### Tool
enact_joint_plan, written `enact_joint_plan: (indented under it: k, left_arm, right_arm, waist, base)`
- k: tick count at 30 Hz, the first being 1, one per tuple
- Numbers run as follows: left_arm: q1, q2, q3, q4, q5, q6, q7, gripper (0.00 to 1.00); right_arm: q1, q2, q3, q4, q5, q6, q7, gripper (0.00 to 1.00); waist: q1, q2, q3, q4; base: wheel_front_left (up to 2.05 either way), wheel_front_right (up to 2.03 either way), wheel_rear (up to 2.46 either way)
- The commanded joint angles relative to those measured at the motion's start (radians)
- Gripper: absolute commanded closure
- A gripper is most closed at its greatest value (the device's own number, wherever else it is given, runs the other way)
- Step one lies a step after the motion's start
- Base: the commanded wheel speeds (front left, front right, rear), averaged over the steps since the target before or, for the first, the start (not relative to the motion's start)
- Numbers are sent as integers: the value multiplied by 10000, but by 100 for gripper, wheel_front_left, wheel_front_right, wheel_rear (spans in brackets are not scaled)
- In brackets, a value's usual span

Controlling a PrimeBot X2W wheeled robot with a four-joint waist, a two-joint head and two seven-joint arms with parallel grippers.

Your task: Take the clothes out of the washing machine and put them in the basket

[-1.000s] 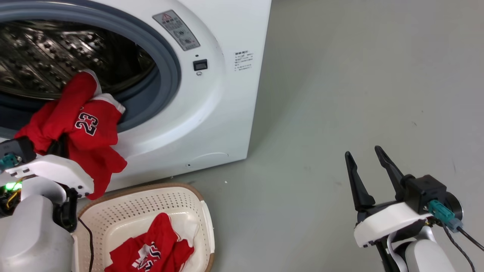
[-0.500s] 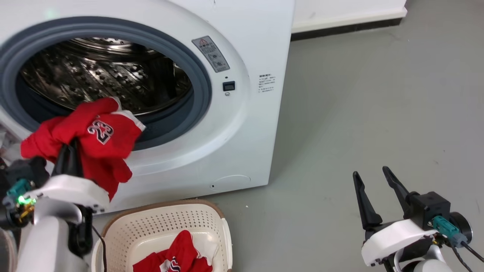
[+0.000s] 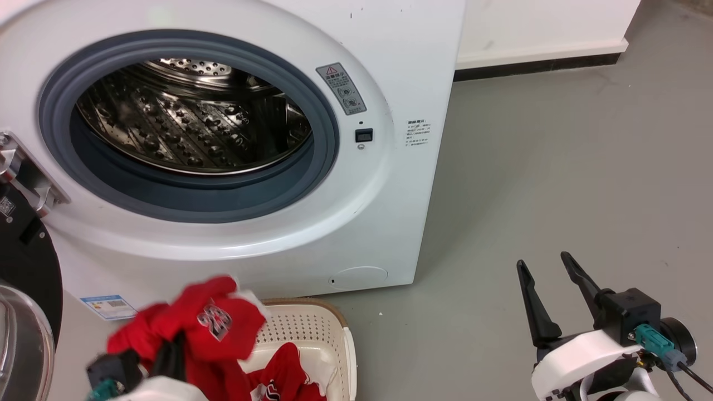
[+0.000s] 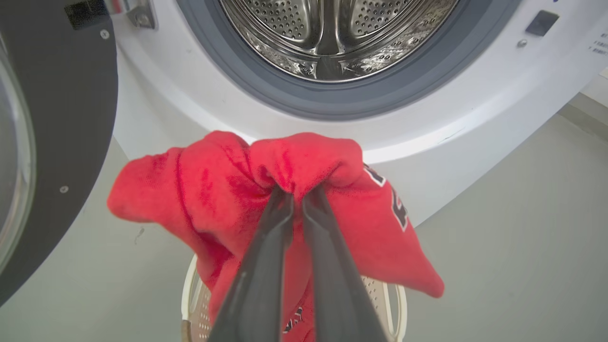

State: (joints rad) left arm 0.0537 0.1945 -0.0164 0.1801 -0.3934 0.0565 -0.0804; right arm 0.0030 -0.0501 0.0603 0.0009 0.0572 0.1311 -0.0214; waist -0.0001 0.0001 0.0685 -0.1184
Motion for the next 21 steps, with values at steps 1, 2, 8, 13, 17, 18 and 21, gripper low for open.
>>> enact_joint_plan:
  k: [1,2,8,13,17,18,21]
  left_arm:
    - [177,-149,-65,64,-69,41,51,100]
    - [278,-231,-105,171,-108,38,9,100]
    - [-22,-605,-326,1389,-211,-66,-349,100]
    - [-927,-686,-339,2863,-308,-239,-877,100]
    - [-1869,-634,-347,4022,-290,-389,-1228,100]
    - [-2086,-602,-345,4319,-283,-427,-1291,100]
    - [-2781,-533,-323,5251,-290,-523,-1465,100]
  right_arm:
    - [114,-2,14,-80,-56,-7,2,0]
    - [86,-2,11,-125,-62,-7,10,0]
    - [-315,-2,77,-347,-73,-7,29,0]
    - [-705,-2,143,-348,-18,-7,-66,0]
    - [-1032,-2,148,-316,34,-7,-173,0]
    - [-1100,-1,160,-291,48,-7,-213,0]
    - [-1337,-1,170,-241,106,-7,-333,0]
  waist:
    - [1,-1,91,16]
    - [1,-1,177,26]
    - [1,-1,1044,-91]
    - [1,-1,1851,-425]
    - [1,-1,2515,-717]
    - [1,-1,2678,-793]
    - [1,-1,3159,-979]
  base:
    - [0,0,0]
    - [0,0,0]
    - [0,0,0]
    - [0,0,0]
    - [0,0,0]
    - [0,0,0]
    - [0,0,0]
